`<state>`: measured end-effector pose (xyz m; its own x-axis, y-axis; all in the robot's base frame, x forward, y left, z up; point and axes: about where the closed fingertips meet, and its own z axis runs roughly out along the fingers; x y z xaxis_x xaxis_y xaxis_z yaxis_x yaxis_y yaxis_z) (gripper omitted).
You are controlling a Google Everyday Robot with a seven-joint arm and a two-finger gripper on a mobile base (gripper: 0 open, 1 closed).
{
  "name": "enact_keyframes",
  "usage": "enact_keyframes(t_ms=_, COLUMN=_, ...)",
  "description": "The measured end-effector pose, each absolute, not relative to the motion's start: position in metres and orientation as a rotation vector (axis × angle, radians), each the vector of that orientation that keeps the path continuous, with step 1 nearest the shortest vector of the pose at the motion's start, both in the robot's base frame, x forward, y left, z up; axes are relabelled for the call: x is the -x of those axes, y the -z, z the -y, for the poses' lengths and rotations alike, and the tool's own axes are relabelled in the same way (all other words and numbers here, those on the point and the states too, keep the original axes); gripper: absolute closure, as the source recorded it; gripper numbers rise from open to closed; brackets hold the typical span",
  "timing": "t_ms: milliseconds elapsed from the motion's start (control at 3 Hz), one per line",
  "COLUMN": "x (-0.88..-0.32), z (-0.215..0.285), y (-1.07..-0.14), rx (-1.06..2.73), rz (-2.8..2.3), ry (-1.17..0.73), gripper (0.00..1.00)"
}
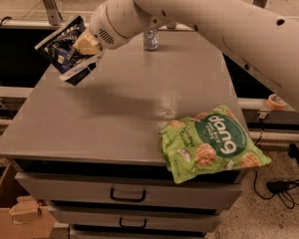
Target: Move blue chip bag near redbull can
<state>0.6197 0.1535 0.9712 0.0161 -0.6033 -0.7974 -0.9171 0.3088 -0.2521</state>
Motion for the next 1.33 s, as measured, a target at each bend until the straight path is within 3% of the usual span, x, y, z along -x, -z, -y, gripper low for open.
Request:
enact_keyframes(t_ms=667, x=-0.630, z=-0.023, y=-0.998, rx=1.258, rz=-1.767, ry=-0.158, gripper=1.00)
enact_keyframes(t_ms=1000, x=-0.630, z=-0.023, y=-0.998, rx=1.258, rz=-1.767, ry=-0.158, gripper=1.00)
enact_keyframes(t_ms=1333, x=-0.639, z=0.009, y=-1.001, rx=1.227, rz=-1.790, ry=-0.085, gripper=1.00)
